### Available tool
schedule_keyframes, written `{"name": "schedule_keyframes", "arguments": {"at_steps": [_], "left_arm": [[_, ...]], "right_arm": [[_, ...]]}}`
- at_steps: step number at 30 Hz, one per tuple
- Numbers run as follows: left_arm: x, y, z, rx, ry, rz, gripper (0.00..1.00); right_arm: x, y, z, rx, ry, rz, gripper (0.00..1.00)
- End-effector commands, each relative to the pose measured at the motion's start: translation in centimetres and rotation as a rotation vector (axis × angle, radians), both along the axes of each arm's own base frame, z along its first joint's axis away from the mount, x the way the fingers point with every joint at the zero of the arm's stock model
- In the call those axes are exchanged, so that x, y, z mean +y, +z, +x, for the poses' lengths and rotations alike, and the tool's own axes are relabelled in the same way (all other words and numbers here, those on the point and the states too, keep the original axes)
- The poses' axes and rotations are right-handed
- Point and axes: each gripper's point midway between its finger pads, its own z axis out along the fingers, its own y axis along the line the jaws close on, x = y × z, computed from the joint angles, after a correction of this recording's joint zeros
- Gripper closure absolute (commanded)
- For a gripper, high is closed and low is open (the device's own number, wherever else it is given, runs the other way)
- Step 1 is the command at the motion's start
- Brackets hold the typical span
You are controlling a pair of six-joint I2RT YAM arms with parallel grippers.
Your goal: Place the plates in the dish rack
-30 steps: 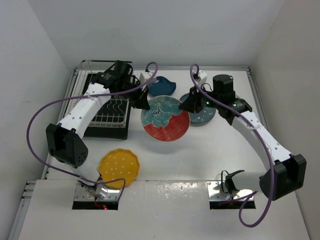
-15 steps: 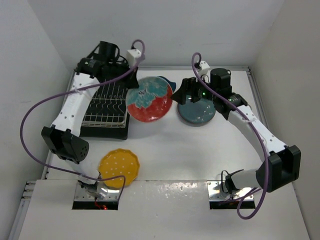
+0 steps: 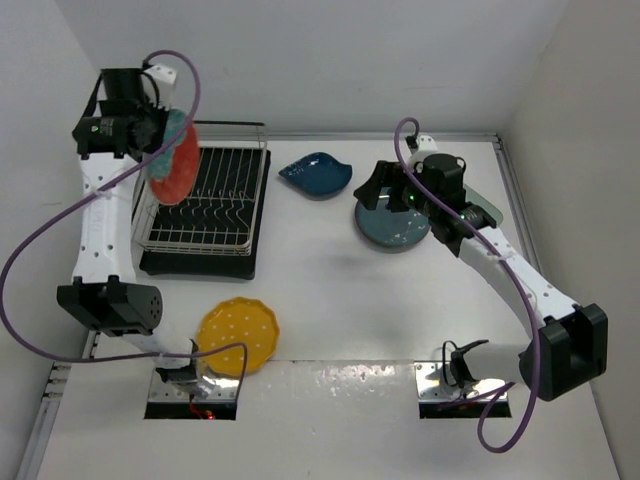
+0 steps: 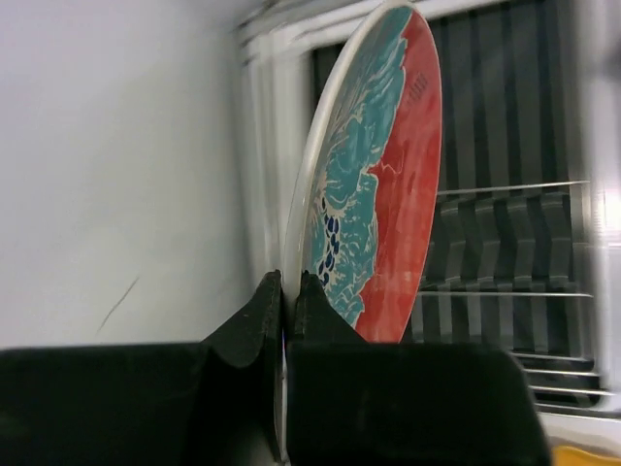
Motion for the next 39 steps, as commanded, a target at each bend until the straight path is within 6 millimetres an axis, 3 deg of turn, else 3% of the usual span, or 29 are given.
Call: {"name": "schedule_keyframes", "arguments": {"at_steps": [1, 11, 17, 22, 28, 32, 39], "left_arm": [[5.6, 6.9, -2.5, -0.241, 0.199, 0.093, 1.0], [10.4, 4.1, -2.1, -0.186, 0.261, 0.163, 1.0], [12.0, 3.8, -1.6, -0.17, 0.293, 0.23, 1.0], [11.9, 4.9, -1.0, -0.206, 0.279, 0.235, 1.0], [11.9, 0.5, -0.5, -0.117, 0.249, 0.211, 1.0], [11.9, 0.1, -0.4, -0.118, 0.245, 0.22, 1.0], [13.1, -3.9, -0.5, -0.042, 0.268, 0.256, 1.0]], "right_arm": [[-0.2, 1.4, 0.5, -0.056, -0.04, 0.02, 0.0], [-0.5, -0.1, 0.0, -0.023, -0.038, 0.002, 0.0], [-0.6, -0.3, -0.1, -0.016, -0.042, 0.002, 0.0], [-0.5, 0.0, -0.1, -0.021, -0.04, 0.002, 0.0], [-0.6, 0.1, -0.3, -0.018, -0.039, -0.002, 0.0], [-0.9, -0.4, -0.5, -0.004, -0.043, -0.016, 0.0], [-1.2, -0.3, -0.8, -0.013, -0.045, -0.017, 0.0]]}}
